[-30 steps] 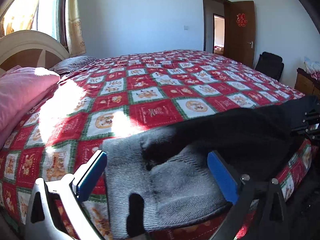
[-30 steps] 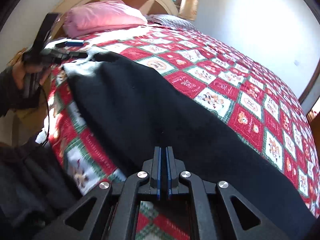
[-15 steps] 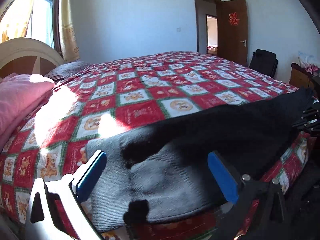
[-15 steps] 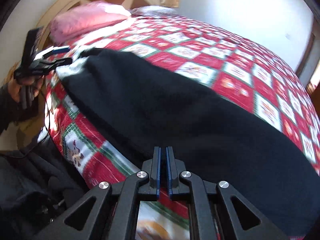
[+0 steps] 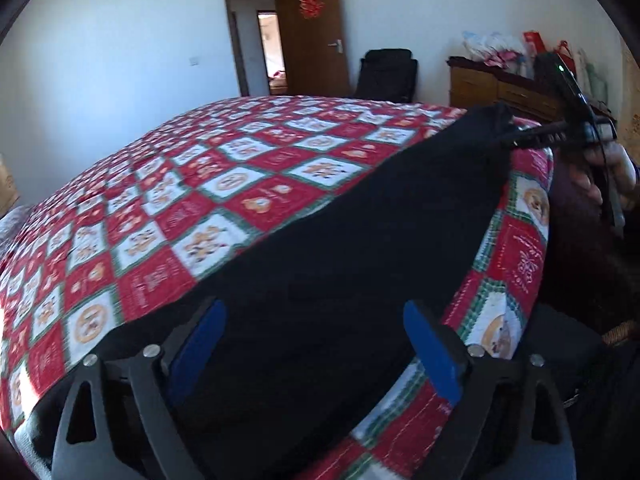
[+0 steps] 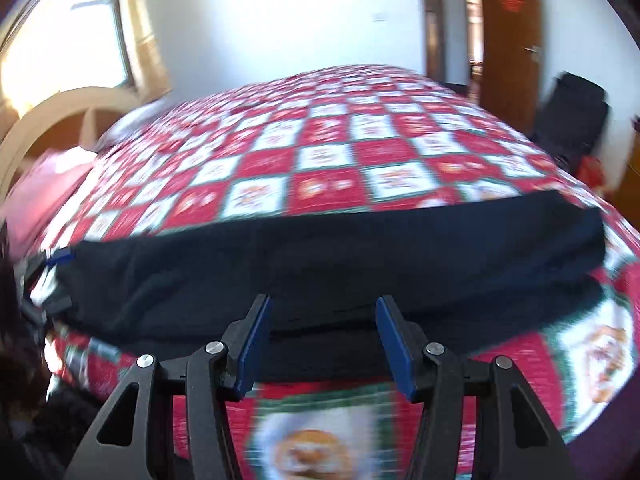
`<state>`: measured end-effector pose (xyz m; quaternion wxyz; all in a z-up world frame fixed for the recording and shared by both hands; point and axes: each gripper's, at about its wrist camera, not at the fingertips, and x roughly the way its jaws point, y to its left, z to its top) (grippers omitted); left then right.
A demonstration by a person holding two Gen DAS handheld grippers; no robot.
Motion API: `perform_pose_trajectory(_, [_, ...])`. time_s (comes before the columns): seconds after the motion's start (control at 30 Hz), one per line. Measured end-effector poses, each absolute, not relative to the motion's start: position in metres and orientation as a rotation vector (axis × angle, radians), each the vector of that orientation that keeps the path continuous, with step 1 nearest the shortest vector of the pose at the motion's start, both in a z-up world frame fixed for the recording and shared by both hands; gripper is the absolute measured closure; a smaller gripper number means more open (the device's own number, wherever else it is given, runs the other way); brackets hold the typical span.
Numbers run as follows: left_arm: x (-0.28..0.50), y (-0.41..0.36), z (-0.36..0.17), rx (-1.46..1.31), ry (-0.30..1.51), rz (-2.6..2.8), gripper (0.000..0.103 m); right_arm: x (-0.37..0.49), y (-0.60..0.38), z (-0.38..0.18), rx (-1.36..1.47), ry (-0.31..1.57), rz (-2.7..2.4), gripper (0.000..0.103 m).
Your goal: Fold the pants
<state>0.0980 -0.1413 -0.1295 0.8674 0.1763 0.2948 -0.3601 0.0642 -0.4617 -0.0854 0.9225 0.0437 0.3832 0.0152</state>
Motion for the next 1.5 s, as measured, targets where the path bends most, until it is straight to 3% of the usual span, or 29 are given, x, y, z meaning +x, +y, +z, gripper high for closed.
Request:
perform_pose_trajectory(0.27, [0.090,-0.199,-0.156,0.507,0.683,-0.854,0.029,0.056,-0.516,-0.078,0.198,0.728,-0.051,0.048])
perform_pose_trajectory(0.5, [0.088,-0.194,-0.165,0.477,0.698,-0.824,0.032,0.048,-0.572,-0.066,0.331,0.664,-0.139,0.048])
perform_pose_trajectory(0.93, [0.104,-0.180,-0.162,0.362,0.745,-0.824,0.076,0.036,-0.623,-0.058,0.570,0.610,-0.151,0.048])
perform_pose_trajectory(1.03, [0.107,-0.183,-0.164,0.366,0.748,-0.831,0.082,0.041,-0.618,-0.061,0.570,0.628,-0.141,0.048])
perform_pose_trajectory(1.5, [0.111,-0.180,-0.166,0.326,0.750,-0.841,0.082,0.028,-0.621,-0.047,0.647,0.645,-0.202,0.048])
